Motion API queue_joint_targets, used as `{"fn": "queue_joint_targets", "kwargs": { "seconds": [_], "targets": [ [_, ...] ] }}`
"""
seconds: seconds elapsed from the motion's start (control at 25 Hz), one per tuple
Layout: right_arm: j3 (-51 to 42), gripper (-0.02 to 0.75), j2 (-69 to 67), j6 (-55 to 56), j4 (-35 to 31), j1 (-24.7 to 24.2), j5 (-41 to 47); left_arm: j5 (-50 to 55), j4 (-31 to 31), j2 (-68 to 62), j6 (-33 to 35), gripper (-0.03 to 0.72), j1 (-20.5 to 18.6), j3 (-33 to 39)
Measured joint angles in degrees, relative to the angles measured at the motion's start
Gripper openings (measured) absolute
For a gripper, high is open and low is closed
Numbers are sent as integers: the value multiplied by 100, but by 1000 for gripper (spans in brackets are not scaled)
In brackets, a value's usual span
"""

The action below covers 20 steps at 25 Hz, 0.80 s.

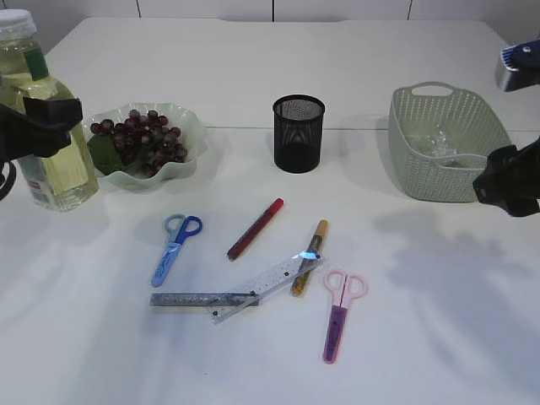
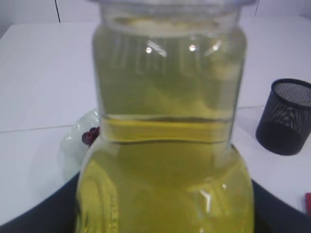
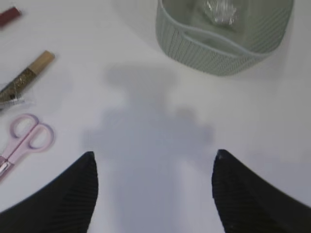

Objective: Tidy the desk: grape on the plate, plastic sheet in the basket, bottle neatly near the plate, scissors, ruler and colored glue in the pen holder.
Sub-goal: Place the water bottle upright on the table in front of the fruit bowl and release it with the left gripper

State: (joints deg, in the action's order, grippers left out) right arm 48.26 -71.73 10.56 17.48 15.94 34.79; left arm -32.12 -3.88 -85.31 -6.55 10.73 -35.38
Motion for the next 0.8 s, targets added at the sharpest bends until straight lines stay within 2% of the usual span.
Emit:
{"fn": "queue_joint_targets", "kwargs": {
  "seconds": [0.28,0.6,0.72,0.8],
  "targets": [
    [-511,565,421,143,501,0,-1210,-1172,264,-789,129,447,0,0],
    [-1097,565,443,307,784,0,-2294,-1681,388,-1324,206,447,0,0],
    [-1178,565,443,375,796,-224,-2557,-1701,388,-1401,215,447,0,0],
    [-1186,565,443,427,806,-553,-2633,-1775,388,-1449,219,447,0,0]
  ]
}}
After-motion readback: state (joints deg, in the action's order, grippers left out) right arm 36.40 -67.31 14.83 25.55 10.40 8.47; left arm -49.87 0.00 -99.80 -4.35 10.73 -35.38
